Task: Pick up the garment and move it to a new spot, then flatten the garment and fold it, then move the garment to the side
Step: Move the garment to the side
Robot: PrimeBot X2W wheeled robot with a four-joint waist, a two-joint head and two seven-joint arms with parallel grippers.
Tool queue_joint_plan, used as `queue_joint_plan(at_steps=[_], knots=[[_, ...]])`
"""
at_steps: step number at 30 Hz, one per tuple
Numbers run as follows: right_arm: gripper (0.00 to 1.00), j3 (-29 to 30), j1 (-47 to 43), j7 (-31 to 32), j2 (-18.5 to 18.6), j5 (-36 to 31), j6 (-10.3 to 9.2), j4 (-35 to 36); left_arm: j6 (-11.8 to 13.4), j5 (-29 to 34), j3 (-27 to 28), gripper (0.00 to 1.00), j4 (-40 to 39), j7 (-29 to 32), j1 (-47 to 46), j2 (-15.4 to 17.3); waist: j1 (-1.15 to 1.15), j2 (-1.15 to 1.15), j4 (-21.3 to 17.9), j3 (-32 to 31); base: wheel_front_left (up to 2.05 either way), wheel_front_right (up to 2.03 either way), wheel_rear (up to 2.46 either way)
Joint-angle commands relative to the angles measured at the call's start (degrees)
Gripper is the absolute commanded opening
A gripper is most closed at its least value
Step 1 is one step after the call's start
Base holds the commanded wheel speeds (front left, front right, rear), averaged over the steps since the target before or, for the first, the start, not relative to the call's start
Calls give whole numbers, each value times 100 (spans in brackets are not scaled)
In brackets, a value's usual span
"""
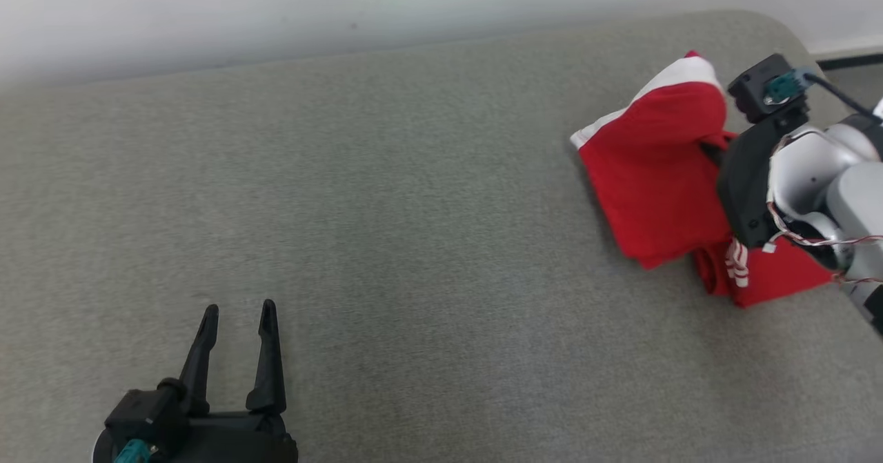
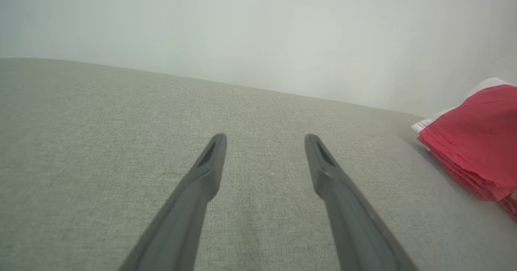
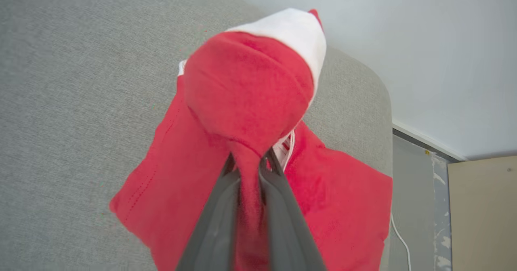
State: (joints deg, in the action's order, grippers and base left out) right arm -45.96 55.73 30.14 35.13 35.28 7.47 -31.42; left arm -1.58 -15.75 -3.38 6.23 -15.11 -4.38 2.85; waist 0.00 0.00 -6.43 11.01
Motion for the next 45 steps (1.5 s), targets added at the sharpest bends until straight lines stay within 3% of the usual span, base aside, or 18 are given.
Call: queue_joint_plan(at_steps=[1,9,21,22,23,24,29,34,45], knots=[[0,5,67,-52,67,26,0,-28,-22,80,32,100,-16,0,-81,10,0,0,-372,318,0,0,0],[0,33,204,-534,532,-185,0,-542,-182,279,91,100,-1,0,-351,10,0,0,-517,723,0,0,0],[0,417,81,-1627,991,-931,-1,-1799,-340,470,10,100,1,0,-739,10,0,0,-57,1159,0,0,0],[41,490,80,-1733,965,-988,-1,-1932,-350,466,20,100,0,0,-755,10,0,0,-27,1172,0,0,0],[97,565,67,-1817,922,-1052,-1,-2081,-346,475,32,100,-3,0,-768,10,0,0,-1,1177,0,0,0],[100,636,55,-1892,869,-1116,-1,-2214,-358,477,45,100,-5,0,-776,11,0,0,18,1175,0,0,0],[100,936,48,-2285,644,-1279,-1,-2553,-360,489,119,100,-4,0,-729,8,0,0,60,1076,0,0,0],[100,1297,-123,-2850,166,-1174,0,-2608,-298,378,243,100,19,0,-564,9,0,0,72,737,0,0,0],[100,1890,-1218,-4177,-646,-795,0,-1598,23,210,438,100,-36,0,45,7,0,0,114,-317,0,0,0]])
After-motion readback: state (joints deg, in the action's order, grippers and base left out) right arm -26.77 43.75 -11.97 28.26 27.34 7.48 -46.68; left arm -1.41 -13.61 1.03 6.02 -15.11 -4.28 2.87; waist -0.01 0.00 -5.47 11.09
